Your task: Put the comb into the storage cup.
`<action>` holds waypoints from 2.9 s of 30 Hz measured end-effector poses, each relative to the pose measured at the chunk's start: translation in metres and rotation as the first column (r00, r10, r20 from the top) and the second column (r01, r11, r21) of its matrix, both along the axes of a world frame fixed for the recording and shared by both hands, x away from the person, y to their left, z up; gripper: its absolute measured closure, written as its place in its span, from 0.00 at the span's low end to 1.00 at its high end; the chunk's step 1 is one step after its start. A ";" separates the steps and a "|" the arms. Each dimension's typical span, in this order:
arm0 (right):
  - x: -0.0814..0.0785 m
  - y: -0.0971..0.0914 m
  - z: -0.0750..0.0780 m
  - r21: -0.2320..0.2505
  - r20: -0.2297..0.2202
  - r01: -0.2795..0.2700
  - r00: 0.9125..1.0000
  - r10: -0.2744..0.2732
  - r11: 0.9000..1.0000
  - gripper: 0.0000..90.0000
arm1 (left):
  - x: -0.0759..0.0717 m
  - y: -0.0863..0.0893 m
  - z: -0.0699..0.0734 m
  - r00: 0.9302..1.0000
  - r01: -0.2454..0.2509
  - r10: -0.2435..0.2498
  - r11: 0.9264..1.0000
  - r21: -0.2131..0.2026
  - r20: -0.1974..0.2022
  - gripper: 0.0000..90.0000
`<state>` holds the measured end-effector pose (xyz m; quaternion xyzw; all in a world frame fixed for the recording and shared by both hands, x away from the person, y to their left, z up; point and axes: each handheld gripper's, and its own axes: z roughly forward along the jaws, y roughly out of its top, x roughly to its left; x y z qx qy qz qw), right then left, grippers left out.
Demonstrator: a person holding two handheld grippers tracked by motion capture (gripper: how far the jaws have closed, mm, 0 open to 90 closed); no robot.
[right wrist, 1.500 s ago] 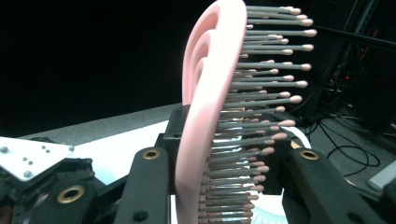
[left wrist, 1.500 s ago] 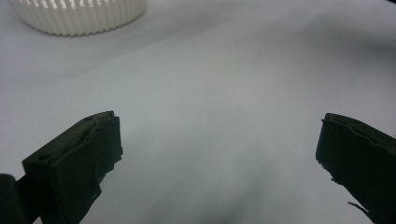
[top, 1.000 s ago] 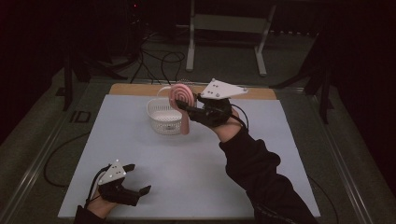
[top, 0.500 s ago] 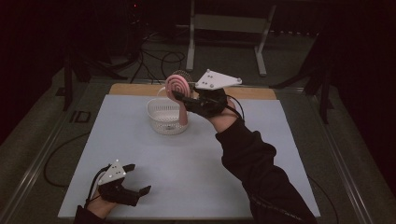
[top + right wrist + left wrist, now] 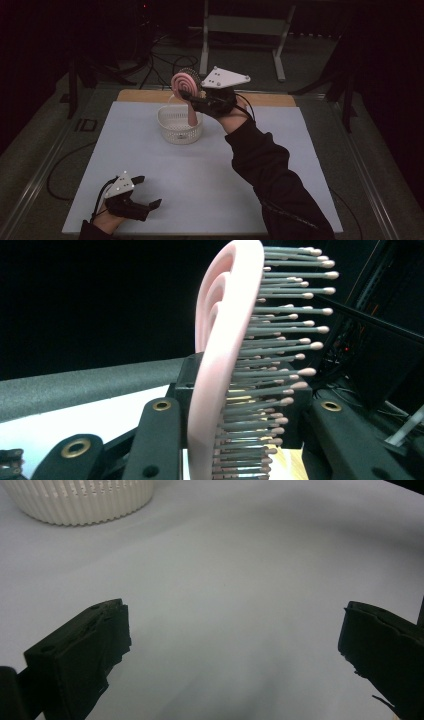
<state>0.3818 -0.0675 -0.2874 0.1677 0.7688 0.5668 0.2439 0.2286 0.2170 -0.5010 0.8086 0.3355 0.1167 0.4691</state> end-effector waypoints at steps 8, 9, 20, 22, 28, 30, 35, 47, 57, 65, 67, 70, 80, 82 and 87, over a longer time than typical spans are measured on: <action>0.013 0.006 -0.007 -0.006 0.032 0.013 0.999 -0.013 1.000 0.71 | 0.000 0.000 0.000 1.000 0.002 -0.002 1.000 -0.005 0.000 0.00; 0.015 0.007 -0.008 -0.004 0.031 0.012 0.999 -0.012 1.000 0.71 | 0.000 0.000 0.000 1.000 0.003 -0.003 1.000 -0.006 0.001 0.00; 0.028 0.021 -0.022 -0.064 0.086 0.018 0.996 -0.012 0.998 0.71 | 0.000 0.000 0.000 1.000 0.006 -0.006 1.000 -0.008 0.001 0.00; 0.030 0.024 -0.023 -0.076 0.090 0.022 0.996 -0.015 0.997 0.71 | 0.000 0.000 0.000 1.000 0.006 -0.006 1.000 -0.009 0.001 0.00; 0.035 0.033 -0.029 -0.105 0.103 0.045 0.994 -0.034 0.993 0.71 | 0.000 0.001 0.000 1.000 0.008 -0.008 1.000 -0.010 0.003 0.00; 0.037 0.036 -0.033 -0.118 0.104 0.048 0.994 -0.035 0.992 0.71 | 0.000 0.001 0.000 1.000 0.010 -0.009 1.000 -0.011 0.004 0.00; 0.042 0.042 -0.043 -0.155 0.104 0.068 0.993 -0.052 0.986 0.71 | 0.000 0.001 0.000 1.000 0.015 -0.015 1.000 -0.009 0.006 0.00; 0.054 0.047 -0.070 -0.156 0.062 0.071 0.996 -0.062 0.985 0.71 | 0.000 0.001 0.000 1.000 0.019 -0.019 1.000 -0.009 0.004 0.00; 0.059 0.054 -0.087 -0.178 0.066 0.066 0.996 -0.055 0.982 0.71 | 0.000 0.001 -0.001 1.000 0.022 -0.022 1.000 -0.007 0.006 0.00; 0.061 0.062 -0.101 -0.224 0.088 0.070 0.995 -0.052 0.972 0.71 | -0.001 0.001 0.000 1.000 0.021 -0.021 1.000 -0.009 0.010 0.00; 0.061 0.064 -0.104 -0.233 0.089 0.069 0.995 -0.049 0.970 0.71 | -0.001 0.001 0.000 1.000 0.022 -0.022 1.000 -0.010 0.008 0.00; 0.063 0.066 -0.107 -0.240 0.099 0.071 0.994 -0.048 0.968 0.71 | -0.001 0.001 0.000 1.000 0.021 -0.021 1.000 -0.008 0.010 0.00; 0.066 0.072 -0.119 -0.260 0.088 0.069 0.995 -0.048 0.963 0.71 | -0.002 0.001 0.001 1.000 0.025 -0.025 1.000 -0.011 0.014 0.00; 0.067 0.073 -0.121 -0.259 0.093 0.070 0.995 -0.047 0.963 0.71 | -0.002 0.001 0.001 1.000 0.024 -0.023 1.000 -0.011 0.015 0.00; 0.066 0.075 -0.124 -0.277 0.110 0.080 0.993 -0.051 0.957 0.71 | -0.002 0.001 0.001 1.000 0.025 -0.025 1.000 -0.010 0.014 0.00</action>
